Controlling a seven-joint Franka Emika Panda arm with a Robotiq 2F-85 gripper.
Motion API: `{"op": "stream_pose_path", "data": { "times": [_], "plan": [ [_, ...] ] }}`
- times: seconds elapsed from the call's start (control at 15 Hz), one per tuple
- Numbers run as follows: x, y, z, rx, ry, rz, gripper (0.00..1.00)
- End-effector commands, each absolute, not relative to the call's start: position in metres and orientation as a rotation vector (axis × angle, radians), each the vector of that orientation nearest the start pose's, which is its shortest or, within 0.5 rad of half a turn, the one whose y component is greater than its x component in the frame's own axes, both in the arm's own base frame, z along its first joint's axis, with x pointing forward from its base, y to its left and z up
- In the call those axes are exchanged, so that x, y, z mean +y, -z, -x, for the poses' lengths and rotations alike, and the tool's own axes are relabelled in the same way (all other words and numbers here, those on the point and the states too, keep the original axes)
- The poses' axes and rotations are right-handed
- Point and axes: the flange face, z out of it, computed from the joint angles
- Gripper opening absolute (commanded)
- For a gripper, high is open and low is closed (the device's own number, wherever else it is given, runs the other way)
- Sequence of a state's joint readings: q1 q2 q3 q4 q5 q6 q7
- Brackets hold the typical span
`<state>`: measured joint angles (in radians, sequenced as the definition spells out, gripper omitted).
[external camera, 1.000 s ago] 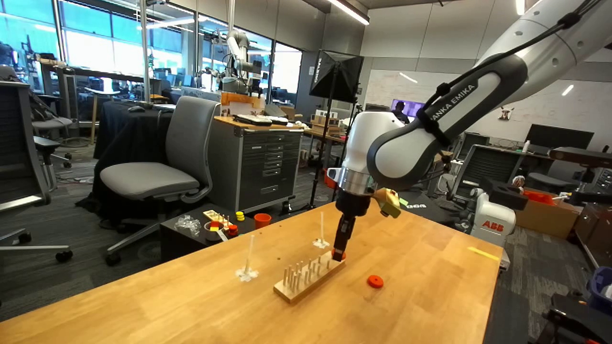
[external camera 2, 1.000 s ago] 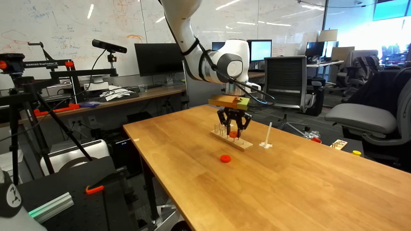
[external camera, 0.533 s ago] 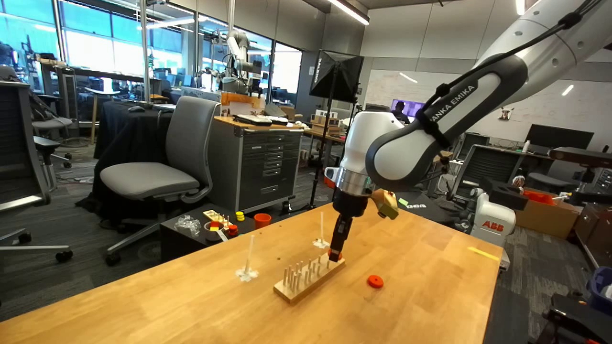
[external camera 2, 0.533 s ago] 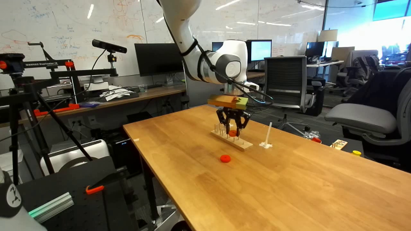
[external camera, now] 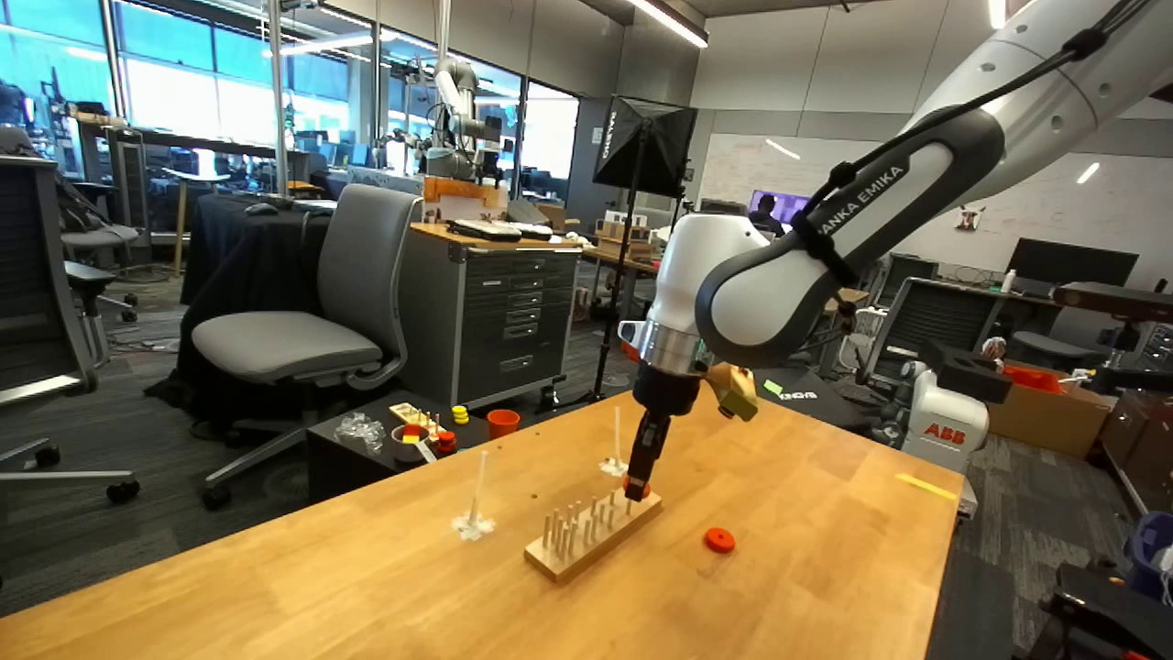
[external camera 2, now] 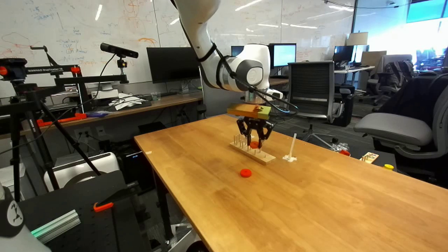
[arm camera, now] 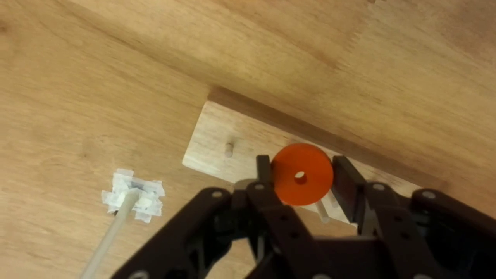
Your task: Pick up the orange ring on the right and put it on the wooden stand
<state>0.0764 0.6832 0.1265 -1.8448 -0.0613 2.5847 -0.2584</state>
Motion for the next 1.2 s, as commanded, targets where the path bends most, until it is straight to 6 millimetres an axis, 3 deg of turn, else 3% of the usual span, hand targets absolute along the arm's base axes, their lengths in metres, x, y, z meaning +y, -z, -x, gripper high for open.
{"op": "stream_pose_path", "data": {
  "times": [0.0, 0.67, 1.13],
  "plan": [
    [0.13, -0.165, -0.645, -0.719, 0.128, 3.018, 0.18],
    [0.127, -0.15, -0.656, -0.688, 0.092, 3.019, 0.18],
    [0.126, -0.146, -0.651, -0.684, 0.087, 3.018, 0.18]
  ]
}}
